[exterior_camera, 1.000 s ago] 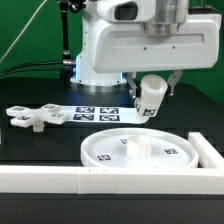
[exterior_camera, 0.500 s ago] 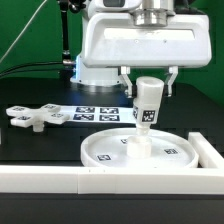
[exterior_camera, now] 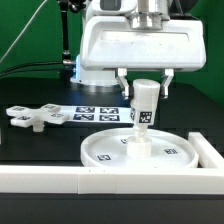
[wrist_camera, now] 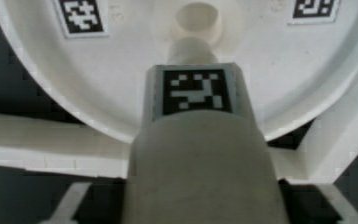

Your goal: Assemble round table

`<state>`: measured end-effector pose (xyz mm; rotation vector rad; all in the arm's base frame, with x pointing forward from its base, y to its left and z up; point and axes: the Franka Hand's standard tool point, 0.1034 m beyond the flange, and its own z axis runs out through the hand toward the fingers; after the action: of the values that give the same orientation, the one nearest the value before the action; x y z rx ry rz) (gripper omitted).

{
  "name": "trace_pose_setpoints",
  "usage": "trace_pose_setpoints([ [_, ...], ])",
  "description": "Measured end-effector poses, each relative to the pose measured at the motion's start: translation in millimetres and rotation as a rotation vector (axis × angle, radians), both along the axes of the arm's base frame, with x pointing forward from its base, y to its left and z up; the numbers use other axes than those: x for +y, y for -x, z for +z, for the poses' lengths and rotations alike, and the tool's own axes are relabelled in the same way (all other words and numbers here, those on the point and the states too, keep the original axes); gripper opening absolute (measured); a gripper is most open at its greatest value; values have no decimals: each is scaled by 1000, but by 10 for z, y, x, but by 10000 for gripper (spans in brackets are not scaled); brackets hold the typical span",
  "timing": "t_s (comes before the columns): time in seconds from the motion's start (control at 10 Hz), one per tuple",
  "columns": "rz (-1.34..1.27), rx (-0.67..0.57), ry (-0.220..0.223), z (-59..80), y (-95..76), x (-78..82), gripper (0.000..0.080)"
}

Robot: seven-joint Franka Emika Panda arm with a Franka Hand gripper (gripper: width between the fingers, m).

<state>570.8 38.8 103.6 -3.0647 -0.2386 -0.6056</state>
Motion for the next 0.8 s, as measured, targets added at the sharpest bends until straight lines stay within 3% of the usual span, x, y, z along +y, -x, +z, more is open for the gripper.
trace_pose_setpoints([
  [0.8, 6, 23, 0, -162, 61, 30, 409],
])
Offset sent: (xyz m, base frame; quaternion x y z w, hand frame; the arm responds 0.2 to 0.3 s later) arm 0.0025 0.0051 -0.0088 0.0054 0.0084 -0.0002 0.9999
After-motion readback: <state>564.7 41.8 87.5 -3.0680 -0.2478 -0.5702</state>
